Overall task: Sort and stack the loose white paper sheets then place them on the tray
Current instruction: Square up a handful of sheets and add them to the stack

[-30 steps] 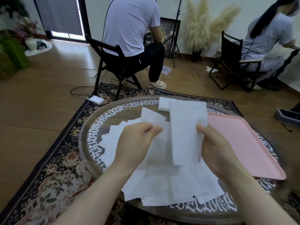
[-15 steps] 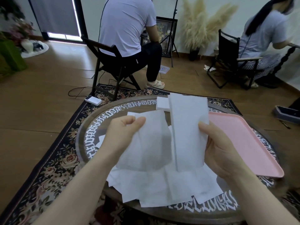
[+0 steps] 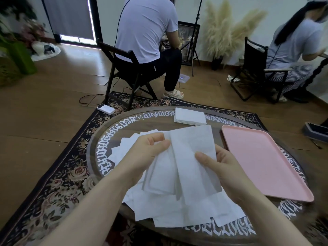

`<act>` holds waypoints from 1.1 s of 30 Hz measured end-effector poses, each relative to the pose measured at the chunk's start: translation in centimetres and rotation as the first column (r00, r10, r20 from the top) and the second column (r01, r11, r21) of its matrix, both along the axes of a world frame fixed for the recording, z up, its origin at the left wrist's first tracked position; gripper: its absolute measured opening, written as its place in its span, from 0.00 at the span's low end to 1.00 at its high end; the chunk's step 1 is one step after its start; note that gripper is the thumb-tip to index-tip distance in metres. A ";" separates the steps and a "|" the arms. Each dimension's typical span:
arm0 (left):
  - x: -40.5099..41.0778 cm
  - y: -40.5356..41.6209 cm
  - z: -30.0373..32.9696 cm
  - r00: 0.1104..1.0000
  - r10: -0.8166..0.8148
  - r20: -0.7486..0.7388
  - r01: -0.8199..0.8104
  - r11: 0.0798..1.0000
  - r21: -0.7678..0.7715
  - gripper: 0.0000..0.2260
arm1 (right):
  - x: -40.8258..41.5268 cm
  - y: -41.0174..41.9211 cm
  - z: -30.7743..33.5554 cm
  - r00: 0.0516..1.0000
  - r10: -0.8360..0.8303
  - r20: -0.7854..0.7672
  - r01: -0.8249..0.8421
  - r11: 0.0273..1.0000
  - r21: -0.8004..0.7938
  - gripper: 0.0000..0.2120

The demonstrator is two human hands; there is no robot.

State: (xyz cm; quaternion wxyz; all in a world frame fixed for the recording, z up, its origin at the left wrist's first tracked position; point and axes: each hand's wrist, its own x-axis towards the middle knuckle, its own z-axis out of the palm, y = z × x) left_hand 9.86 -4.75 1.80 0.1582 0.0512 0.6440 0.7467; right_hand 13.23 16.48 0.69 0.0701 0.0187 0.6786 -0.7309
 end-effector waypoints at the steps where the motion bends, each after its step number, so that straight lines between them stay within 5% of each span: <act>1: 0.1 0.1 0.1 1.000 -0.017 0.002 0.017 1.000 0.014 0.09 | 0.0 0.0 0.0 1.000 -0.004 -0.007 0.004 1.000 0.025 0.16; 33: 0.7 0.8 0.5 0.996 -0.065 0.054 0.063 0.997 0.041 0.16 | 0.1 -0.2 -0.3 0.998 -0.032 -0.055 0.039 0.991 0.130 0.13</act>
